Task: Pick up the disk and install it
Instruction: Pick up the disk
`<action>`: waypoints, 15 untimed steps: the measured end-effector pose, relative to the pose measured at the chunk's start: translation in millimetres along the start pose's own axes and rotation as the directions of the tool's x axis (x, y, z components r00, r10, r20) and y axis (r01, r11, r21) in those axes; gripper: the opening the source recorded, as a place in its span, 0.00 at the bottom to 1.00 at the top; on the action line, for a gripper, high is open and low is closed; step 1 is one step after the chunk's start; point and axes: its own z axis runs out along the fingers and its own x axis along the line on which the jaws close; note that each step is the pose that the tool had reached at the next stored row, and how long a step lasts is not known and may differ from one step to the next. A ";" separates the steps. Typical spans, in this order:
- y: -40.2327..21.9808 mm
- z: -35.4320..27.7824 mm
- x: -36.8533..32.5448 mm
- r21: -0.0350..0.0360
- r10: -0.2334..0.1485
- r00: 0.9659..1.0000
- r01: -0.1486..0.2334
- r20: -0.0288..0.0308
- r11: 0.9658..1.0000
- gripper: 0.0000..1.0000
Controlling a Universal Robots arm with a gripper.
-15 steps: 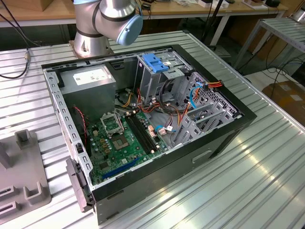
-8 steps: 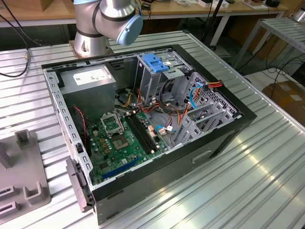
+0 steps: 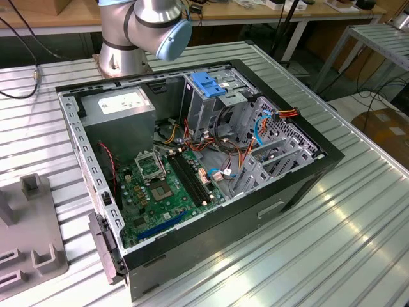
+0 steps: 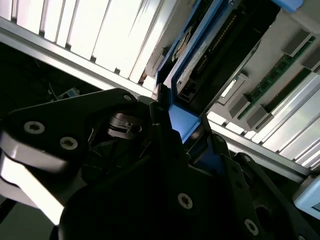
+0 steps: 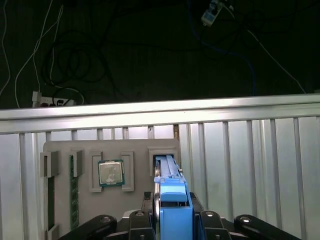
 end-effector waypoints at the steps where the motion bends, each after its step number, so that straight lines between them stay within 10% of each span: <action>1: 0.1 -2.5 -0.1 0.000 0.000 1.000 0.000 0.000 1.000 0.37; 15: 1.1 -44.1 -1.0 0.000 0.000 1.000 0.000 0.000 1.000 0.37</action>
